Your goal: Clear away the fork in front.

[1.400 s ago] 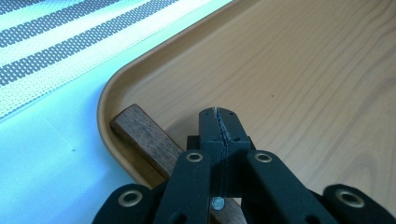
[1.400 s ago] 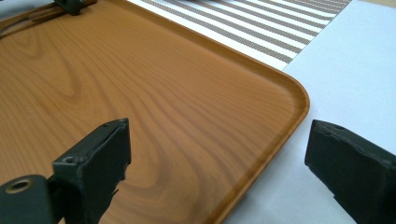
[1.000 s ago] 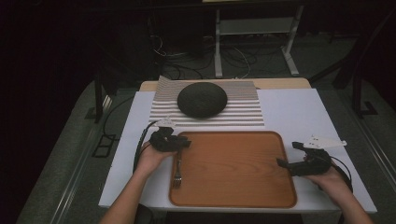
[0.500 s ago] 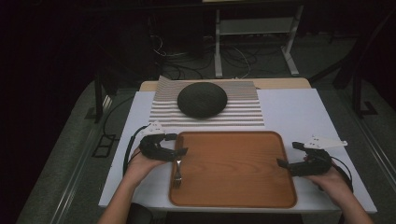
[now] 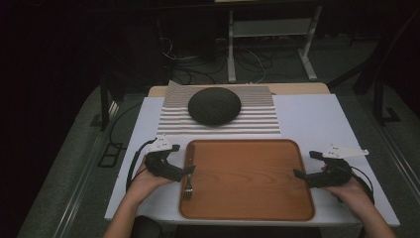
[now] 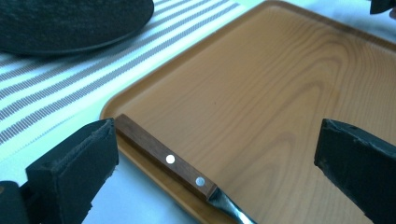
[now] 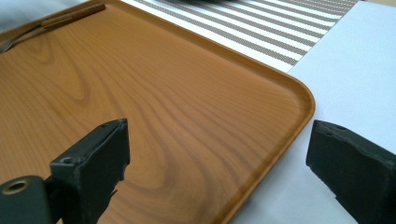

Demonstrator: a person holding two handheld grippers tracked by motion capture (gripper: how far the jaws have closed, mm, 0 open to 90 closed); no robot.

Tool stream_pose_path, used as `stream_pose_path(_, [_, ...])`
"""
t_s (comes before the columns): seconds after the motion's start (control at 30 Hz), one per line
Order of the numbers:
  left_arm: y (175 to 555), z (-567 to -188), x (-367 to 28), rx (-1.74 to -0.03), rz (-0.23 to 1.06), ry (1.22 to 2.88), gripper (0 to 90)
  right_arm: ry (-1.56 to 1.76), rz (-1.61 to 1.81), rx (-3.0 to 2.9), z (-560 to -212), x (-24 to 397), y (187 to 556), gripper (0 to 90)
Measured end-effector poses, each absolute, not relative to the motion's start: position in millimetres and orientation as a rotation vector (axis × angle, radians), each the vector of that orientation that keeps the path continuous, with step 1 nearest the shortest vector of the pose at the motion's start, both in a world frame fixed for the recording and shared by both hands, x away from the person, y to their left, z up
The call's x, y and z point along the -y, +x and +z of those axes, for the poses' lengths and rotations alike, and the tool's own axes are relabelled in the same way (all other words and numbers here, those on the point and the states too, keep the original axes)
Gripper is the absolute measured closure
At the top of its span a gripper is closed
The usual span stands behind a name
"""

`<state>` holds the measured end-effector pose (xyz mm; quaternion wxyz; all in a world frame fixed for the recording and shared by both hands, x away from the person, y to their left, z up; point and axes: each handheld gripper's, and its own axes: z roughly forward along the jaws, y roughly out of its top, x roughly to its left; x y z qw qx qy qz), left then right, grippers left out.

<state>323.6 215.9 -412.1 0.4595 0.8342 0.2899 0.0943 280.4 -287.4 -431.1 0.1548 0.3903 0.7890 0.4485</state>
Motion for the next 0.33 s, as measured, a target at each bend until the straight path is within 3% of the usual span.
stream_pose_path(0.33, [325.7,-412.2,-220.5,-0.731,0.231,2.042,0.0,1.115,1.286,-2.264,-431.3,287.2,280.8,6.0])
